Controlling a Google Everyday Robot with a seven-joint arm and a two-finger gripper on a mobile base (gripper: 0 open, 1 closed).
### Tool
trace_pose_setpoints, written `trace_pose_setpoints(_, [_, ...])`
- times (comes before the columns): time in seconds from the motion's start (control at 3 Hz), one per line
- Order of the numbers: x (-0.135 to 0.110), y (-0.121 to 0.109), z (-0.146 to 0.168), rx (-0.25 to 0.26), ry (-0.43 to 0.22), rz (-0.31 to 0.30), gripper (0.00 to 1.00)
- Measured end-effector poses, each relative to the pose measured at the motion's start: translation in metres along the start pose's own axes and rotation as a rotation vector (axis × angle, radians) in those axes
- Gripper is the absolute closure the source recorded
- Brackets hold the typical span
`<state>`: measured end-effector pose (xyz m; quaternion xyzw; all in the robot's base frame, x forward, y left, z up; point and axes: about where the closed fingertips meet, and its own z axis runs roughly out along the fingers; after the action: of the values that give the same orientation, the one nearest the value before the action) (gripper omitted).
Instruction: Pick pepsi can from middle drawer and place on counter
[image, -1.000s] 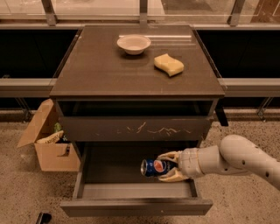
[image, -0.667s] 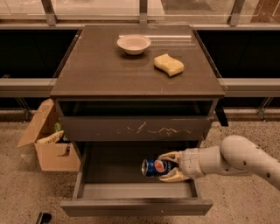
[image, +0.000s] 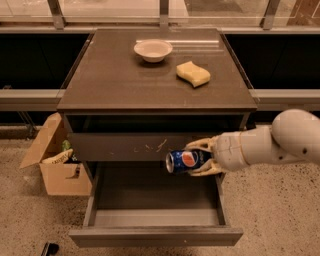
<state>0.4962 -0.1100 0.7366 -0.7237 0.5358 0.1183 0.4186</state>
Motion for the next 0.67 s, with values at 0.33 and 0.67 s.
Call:
trace_pose_setpoints(0.33, [-0.025, -0.042, -0.033, 0.02, 0.05, -0.11, 1.0])
trace_pose_setpoints(0.67, [-0.04, -0.076, -0.045, 0.019, 0.066, -0.186, 1.0])
